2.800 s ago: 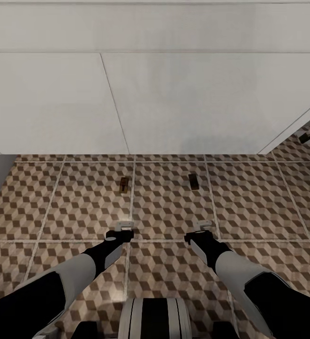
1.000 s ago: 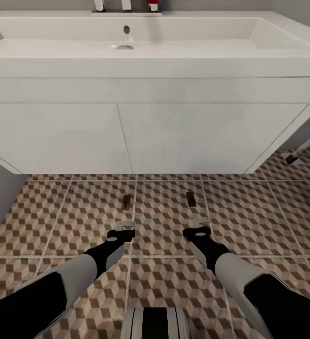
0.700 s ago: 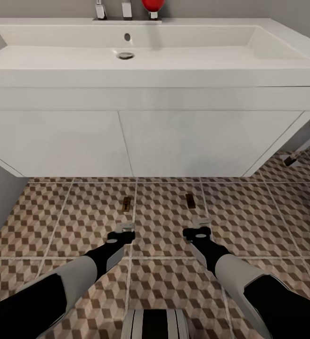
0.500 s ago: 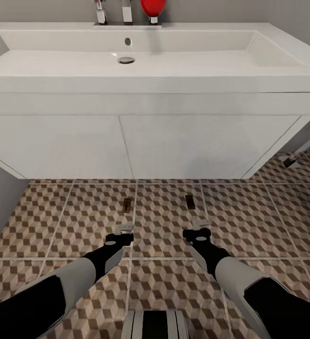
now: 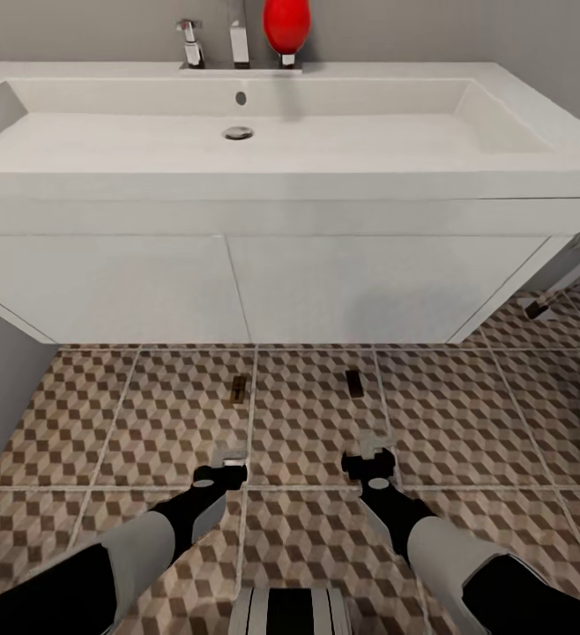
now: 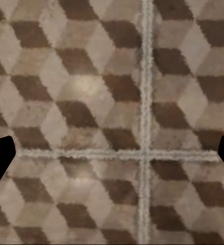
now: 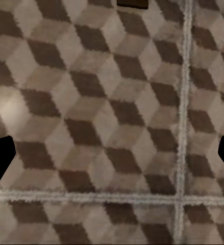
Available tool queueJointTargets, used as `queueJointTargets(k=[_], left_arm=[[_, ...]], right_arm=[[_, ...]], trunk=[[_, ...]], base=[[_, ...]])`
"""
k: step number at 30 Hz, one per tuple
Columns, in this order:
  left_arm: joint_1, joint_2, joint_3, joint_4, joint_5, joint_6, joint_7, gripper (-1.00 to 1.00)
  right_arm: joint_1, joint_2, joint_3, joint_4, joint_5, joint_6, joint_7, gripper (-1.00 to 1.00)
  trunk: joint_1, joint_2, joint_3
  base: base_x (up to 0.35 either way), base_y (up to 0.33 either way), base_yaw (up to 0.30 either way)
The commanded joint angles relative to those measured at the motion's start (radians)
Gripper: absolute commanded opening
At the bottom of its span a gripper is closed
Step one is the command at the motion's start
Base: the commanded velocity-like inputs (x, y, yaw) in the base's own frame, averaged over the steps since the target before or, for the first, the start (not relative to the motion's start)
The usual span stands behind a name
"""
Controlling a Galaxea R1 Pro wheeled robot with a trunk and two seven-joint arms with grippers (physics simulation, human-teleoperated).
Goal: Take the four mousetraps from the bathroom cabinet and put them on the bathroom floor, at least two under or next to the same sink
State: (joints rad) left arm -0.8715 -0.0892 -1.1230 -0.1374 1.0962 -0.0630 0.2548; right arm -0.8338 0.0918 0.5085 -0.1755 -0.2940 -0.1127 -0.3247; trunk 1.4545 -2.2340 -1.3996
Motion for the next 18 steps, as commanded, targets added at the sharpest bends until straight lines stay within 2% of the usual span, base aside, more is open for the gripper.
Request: queueJointTargets(k=[1, 18], left_arm=[[0.004, 0.0, -0.009, -0.001, 0.009, -0.003, 0.005, 1.0], [0.125, 0.0, -0.01, 0.0, 0.006, -0.003, 0.002, 1.0]], right_arm=[[0.006, 0.0, 0.013, 0.003, -0.01, -0.007, -0.004, 1.0], [0.086, -0.004, 0.03, 0.071, -0.01, -0.038, -0.003, 1.0]], trunk=[[-0.004, 0.007, 0.003], [-0.069, 0.126, 0.056]], base=[[0.0, 0.0, 0.0], [0.0, 0.0, 0.0]])
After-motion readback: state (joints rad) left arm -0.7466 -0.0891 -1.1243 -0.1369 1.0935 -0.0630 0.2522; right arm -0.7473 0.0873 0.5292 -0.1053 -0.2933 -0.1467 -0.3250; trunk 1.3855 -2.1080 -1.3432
